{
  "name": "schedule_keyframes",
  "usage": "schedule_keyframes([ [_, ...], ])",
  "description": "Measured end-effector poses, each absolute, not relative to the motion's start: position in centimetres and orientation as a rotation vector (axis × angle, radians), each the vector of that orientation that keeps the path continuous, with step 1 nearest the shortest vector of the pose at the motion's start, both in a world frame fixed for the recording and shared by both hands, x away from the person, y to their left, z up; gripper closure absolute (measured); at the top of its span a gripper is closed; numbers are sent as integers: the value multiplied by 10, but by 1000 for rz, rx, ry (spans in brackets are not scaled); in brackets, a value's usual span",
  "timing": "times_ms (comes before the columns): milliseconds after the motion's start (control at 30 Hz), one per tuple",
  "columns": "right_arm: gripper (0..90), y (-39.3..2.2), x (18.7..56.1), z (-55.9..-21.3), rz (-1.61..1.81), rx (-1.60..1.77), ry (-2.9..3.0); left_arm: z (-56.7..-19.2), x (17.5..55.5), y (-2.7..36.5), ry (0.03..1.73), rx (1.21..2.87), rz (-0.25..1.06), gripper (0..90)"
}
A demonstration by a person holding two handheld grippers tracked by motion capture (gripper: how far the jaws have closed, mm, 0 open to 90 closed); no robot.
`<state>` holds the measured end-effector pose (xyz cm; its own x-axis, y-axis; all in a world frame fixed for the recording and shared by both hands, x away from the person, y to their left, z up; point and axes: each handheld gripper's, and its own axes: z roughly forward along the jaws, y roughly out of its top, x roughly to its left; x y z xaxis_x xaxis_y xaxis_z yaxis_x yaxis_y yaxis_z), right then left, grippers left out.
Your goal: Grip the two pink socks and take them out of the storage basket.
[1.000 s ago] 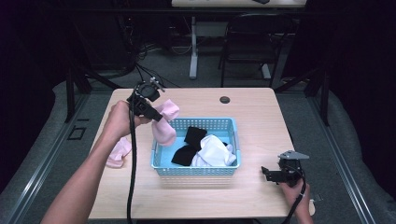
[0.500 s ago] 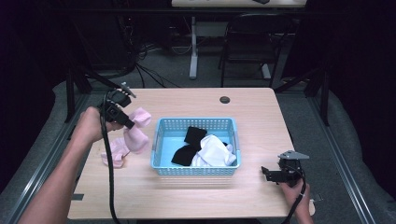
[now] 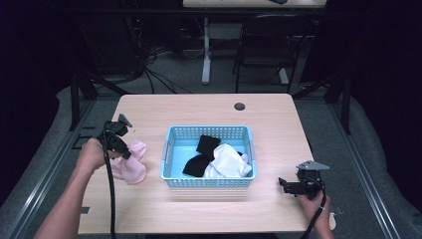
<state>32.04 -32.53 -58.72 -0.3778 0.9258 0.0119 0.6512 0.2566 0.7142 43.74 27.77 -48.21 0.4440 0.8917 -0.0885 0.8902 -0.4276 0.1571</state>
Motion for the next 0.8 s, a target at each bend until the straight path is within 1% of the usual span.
schedule_keyframes([
  [67,77,-325,320,-587,902,1434,2122,-486,437,279,1574,2505,16,795],
  [167,77,-325,320,-587,902,1435,2121,-486,434,282,1582,2471,36,701],
  [200,77,-325,320,-587,902,1434,2122,-485,433,283,1585,2461,54,608],
  [300,77,-325,320,-587,902,1434,2121,-479,428,287,1605,2419,97,419],
  [433,77,-325,320,-587,902,1435,2121,-469,417,293,1579,2387,138,202],
  [467,77,-325,320,-587,902,1435,2121,-466,414,294,1577,2384,149,167],
  [500,77,-325,320,-587,902,1435,2122,-464,411,296,1572,2377,162,146],
  [567,77,-325,320,-587,902,1434,2122,-458,402,299,1563,2355,184,129],
  [700,77,-325,320,-587,902,1434,2122,-455,388,305,1553,2346,217,54],
  [800,78,-325,320,-587,901,1435,2119,-456,382,309,1559,2335,225,40],
])
